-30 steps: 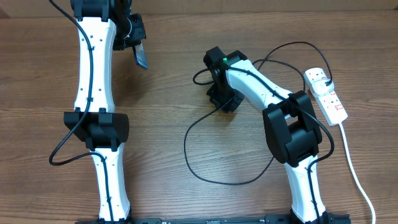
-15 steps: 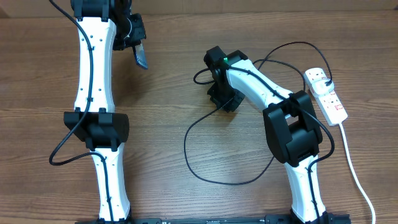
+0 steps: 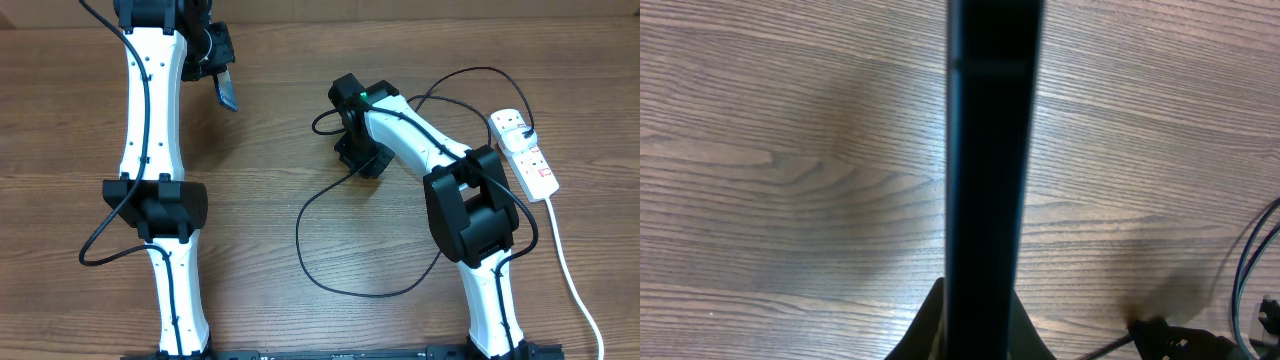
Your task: Plug charger to phone and switch on socket
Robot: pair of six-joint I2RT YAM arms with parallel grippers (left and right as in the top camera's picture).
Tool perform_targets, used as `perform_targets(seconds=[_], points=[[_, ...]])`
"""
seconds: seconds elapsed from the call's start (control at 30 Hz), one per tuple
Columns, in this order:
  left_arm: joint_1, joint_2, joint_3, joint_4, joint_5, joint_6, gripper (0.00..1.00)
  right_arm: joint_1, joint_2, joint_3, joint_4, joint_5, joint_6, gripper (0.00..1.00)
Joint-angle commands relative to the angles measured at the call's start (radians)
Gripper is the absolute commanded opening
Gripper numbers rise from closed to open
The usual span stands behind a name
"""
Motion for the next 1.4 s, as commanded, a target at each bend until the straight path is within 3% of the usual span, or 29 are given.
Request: perform_targets(seconds=[0.0, 0.83, 1.07, 1.2, 1.37], points=[[-0.006, -0.033, 0.022, 0.004, 0.012, -0.009, 0.04, -0.015, 0.009, -0.019, 0.005, 0.059, 0.029, 0.26], [-0.006, -0.033, 0.022, -0.002, 0.012, -0.009, 0.04, -0.017, 0.008, -0.019, -0.009, 0.039, 0.029, 0.11], [-0.006, -0.033, 0.022, 0.004, 0.024, -0.008, 0.04, -0.017, 0.003, 0.055, -0.024, -0.014, -0.082, 0.04], [-0.006, -0.033, 0.022, 0.039, 0.193, 0.077, 0.04, -0.017, -0.031, 0.135, -0.032, -0.054, -0.202, 0.04], [-0.006, -0.033, 0.022, 0.134, 0.617, 0.225, 0.04, -0.016, -0.130, 0.256, -0.077, -0.142, -0.452, 0.04]])
